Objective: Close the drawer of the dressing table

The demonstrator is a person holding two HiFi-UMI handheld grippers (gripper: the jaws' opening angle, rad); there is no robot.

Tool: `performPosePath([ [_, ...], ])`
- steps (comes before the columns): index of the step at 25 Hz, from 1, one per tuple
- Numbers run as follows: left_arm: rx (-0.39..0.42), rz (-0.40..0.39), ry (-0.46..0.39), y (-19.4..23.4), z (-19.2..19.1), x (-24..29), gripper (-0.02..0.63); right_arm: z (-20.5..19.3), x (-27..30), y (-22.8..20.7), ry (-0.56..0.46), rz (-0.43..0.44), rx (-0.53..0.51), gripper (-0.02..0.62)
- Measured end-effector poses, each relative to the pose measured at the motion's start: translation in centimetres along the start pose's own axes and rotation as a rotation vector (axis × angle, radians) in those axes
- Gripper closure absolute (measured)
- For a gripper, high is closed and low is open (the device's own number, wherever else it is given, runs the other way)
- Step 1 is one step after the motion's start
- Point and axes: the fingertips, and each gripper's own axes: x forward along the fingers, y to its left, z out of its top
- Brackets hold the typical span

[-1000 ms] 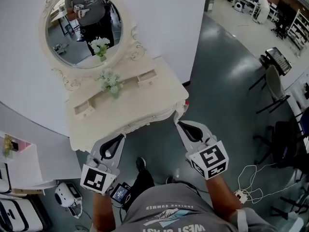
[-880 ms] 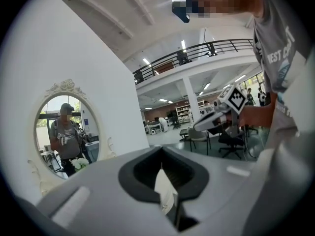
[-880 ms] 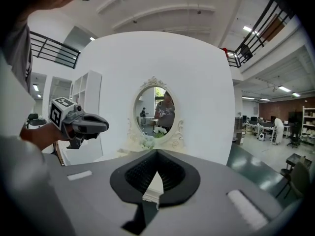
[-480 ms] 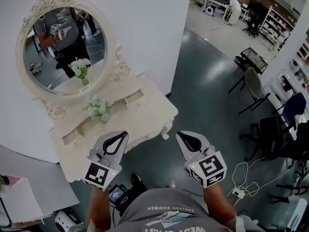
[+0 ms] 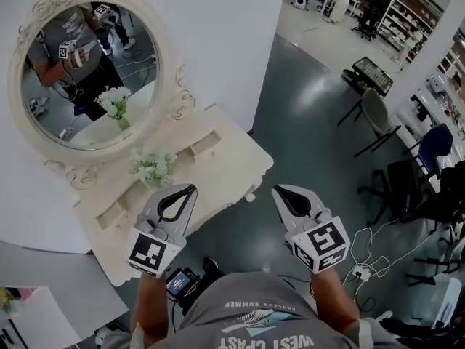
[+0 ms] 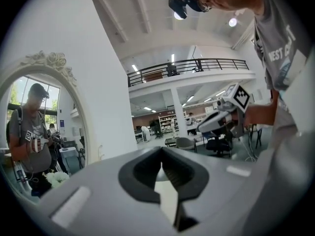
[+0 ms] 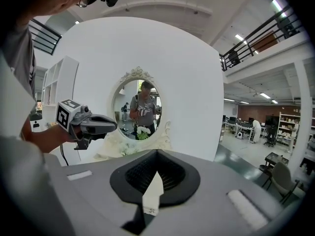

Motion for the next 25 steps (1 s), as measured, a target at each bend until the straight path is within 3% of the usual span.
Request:
performPosePath([
  [8,-0.038,-0.016,-0.028,4.6,-0.9,-2.2,0.601,2.6,3.3,2.7,0.000,-0.014,0.007,0.597],
  [14,-0.058,0.020,-0.045,7.3,-2.1,-3.2,0.601,3.3,6.8,3.7,0.015,0.025,-0.008,0.597],
  [25,-0.093,0.218,0.058,13.0,-5.0,-1.1,0.601,4.2,17.1,0.2,-0.002,0.212,-0.047,0.597],
])
